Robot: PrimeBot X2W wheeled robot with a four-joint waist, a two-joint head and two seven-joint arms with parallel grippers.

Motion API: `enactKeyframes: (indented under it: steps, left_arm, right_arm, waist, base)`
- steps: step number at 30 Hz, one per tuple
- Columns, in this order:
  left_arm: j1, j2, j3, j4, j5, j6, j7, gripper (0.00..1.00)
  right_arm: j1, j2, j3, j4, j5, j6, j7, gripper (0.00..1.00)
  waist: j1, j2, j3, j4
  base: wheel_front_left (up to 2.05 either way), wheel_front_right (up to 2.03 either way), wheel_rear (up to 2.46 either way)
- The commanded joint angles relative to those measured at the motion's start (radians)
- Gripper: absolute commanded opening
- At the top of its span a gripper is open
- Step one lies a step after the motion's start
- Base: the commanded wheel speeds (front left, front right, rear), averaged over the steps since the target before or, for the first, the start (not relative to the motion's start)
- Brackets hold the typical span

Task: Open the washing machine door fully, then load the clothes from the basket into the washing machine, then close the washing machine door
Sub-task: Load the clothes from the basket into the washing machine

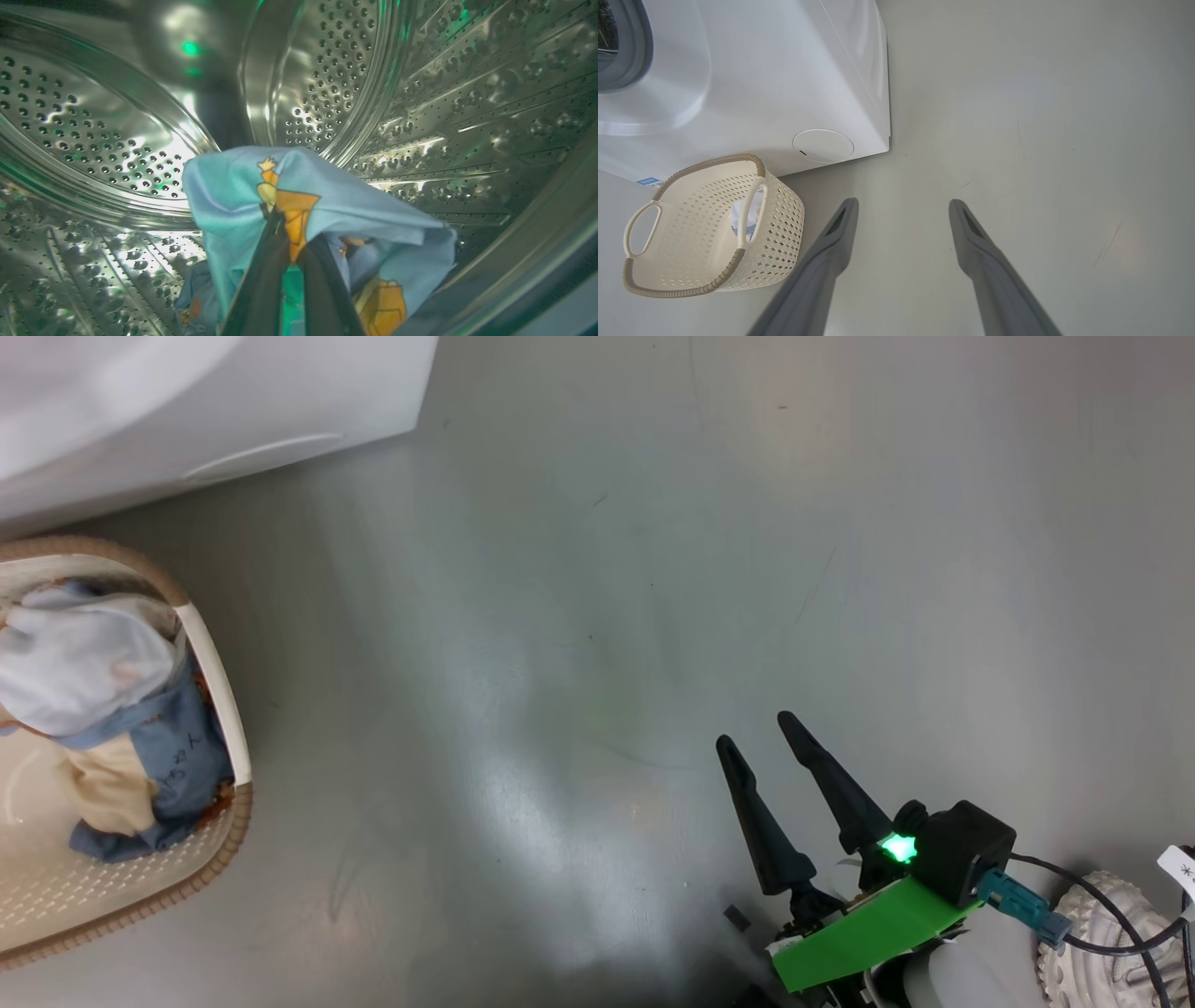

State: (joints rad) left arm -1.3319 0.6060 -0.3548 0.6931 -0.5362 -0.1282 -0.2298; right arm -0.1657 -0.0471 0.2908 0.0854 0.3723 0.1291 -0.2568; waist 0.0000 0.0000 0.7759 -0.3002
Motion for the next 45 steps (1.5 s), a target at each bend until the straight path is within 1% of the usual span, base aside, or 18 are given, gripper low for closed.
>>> enactKeyframes:
  steps: [1,6,12,15,20,25,26,27,28,34,45]
  left_arm:
    - [-0.014,0.057,0.011,-0.030,-0.012,-0.002,-0.010,0.00]
    - [-0.028,0.056,-0.022,-0.045,-0.028,-0.002,-0.017,0.00]
    - [-0.058,0.073,-0.047,-0.045,-0.049,-0.002,-0.015,0.00]
    - [-0.069,0.092,-0.071,-0.019,-0.066,-0.002,0.021,0.00]
    - [-0.073,0.106,-0.100,0.023,-0.127,-0.002,0.088,0.00]
    - [-0.084,0.118,-0.119,0.046,-0.156,-0.002,0.098,0.00]
    - [-0.086,0.120,-0.122,0.051,-0.159,-0.002,0.099,0.29]
    - [-0.088,0.119,-0.121,0.059,-0.166,-0.002,0.102,0.70]
    - [-0.091,0.118,-0.121,0.068,-0.169,-0.002,0.103,1.00]
    - [-0.092,0.099,-0.124,0.106,-0.188,-0.002,0.114,1.00]
    - [-0.023,0.034,-0.132,0.151,-0.219,-0.001,0.057,1.00]
  right_arm:
    - [0.014,-0.003,0.027,-0.014,0.005,0.002,-0.005,1.00]
    - [0.009,-0.003,0.034,-0.010,0.009,0.002,-0.005,1.00]
    - [0.014,-0.003,0.039,-0.013,0.013,0.002,-0.005,1.00]
    - [0.020,-0.003,0.044,-0.014,0.017,0.002,-0.005,1.00]
    - [0.027,-0.003,0.049,-0.010,0.019,0.002,-0.005,1.00]
    - [0.024,-0.003,0.050,-0.011,0.018,0.002,-0.005,1.00]
    - [0.024,-0.003,0.049,-0.010,0.018,0.002,-0.005,1.00]
    - [0.023,-0.003,0.047,-0.009,0.017,0.002,-0.005,1.00]
    - [0.022,-0.003,0.046,-0.008,0.017,0.002,-0.005,1.00]
    - [0.012,-0.003,0.036,-0.004,0.016,0.002,-0.005,1.00]
    - [-0.012,-0.003,0.004,0.017,-0.004,0.002,-0.005,1.00]
  waist:
    - [0.0000,0.0000,-0.004,0.000]
    - [0.0000,0.0000,-0.011,-0.005]
    - [0.0000,0.0000,-0.011,-0.019]
    - [0.0000,0.0000,-0.007,-0.030]
    - [0.0000,0.0000,-0.007,-0.037]
    - [0.0000,0.0000,-0.010,-0.039]
    - [0.0000,0.0000,-0.010,-0.037]
    - [0.0000,0.0000,-0.011,-0.035]
    - [0.0000,0.0000,-0.012,-0.033]
    - [0.0000,0.0000,-0.020,-0.016]
    - [0.0000,0.0000,-0.074,0.047]
  base:
    - [0.00,0.00,0.00]
    - [0.00,0.00,0.00]
    - [0.00,0.00,0.00]
    - [0.00,0.00,0.00]
    - [0.00,0.00,0.00]
    - [0.00,0.00,0.00]
    - [0.00,0.00,0.00]
    - [0.00,0.00,0.00]
    - [0.00,0.00,0.00]
    - [0.00,0.00,0.00]
    - [0.00,0.00,0.00]
